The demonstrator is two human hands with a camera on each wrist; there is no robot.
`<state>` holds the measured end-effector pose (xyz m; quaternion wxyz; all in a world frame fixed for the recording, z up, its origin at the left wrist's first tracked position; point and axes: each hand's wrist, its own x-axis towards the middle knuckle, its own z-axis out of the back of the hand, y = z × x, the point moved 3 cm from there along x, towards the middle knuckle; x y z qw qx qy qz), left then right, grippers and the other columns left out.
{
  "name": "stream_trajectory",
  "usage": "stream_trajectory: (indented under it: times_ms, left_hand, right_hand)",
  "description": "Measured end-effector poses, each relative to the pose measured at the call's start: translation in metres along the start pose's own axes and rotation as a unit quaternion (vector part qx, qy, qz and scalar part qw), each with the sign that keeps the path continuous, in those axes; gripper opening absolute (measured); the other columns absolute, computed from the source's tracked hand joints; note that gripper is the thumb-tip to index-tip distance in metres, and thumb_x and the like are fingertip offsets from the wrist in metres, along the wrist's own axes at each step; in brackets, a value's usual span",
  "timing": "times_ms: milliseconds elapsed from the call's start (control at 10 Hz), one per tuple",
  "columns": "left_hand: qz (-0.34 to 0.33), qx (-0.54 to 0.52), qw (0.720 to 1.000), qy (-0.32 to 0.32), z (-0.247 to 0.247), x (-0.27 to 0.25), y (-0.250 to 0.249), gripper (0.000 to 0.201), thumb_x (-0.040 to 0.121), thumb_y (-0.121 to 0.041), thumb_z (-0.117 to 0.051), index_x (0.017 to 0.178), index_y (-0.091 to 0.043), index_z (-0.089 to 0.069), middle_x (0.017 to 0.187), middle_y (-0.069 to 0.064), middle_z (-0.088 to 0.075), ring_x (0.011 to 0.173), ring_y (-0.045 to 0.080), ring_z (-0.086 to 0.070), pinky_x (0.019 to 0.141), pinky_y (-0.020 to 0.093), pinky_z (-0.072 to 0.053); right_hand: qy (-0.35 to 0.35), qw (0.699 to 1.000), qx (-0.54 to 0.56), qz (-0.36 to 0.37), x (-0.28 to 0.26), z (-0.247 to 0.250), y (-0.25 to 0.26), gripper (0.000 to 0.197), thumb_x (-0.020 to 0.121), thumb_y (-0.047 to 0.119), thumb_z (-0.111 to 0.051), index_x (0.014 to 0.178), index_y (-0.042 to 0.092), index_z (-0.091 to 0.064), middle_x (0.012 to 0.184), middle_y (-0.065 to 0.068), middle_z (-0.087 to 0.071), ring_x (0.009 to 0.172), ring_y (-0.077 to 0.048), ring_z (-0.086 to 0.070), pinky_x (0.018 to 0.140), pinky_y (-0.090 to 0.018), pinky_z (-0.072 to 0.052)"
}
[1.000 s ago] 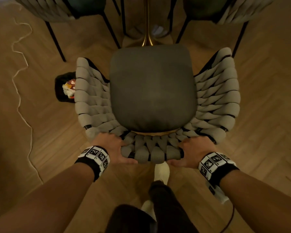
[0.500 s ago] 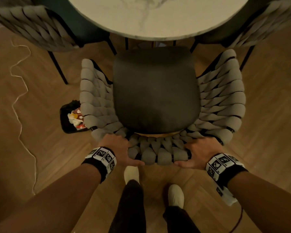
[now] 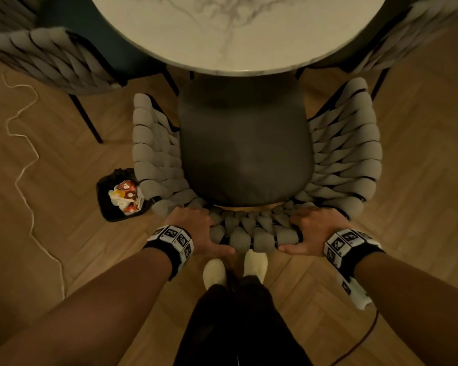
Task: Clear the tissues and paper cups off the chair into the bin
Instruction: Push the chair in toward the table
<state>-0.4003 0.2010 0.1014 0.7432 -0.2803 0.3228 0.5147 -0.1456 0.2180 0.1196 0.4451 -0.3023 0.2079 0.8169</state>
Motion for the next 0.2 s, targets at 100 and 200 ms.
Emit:
stream_trajectory:
  times_ms: [100,200]
  left_hand:
    - [0.036,-0.035,0.999,0.017,0.002,-0.009,0.001,0.101,0.052,-0.095,-0.028,0.127,-0.029,-0.046,0.135,0.005,-0.046,0.119,0.029,-0.045,0.098,0.048,-0.040]
    - [0.062,-0.087,0.994,-0.020,-0.004,-0.043,-0.005,0.068,0.074,-0.072,-0.044,0.127,-0.030,-0.046,0.146,0.005,-0.032,0.128,0.030,-0.037,0.108,0.050,-0.033]
  right_hand:
    - [0.046,0.997,0.044,-0.039,-0.004,-0.002,0.002,0.101,0.056,0.096,-0.021,0.125,0.028,-0.050,0.130,0.003,-0.056,0.114,-0.023,-0.054,0.083,-0.036,-0.046]
    - [0.038,0.994,0.080,-0.066,-0.025,0.007,0.012,0.090,0.063,0.088,-0.022,0.115,0.023,-0.058,0.119,-0.002,-0.064,0.106,-0.025,-0.058,0.092,-0.039,-0.047]
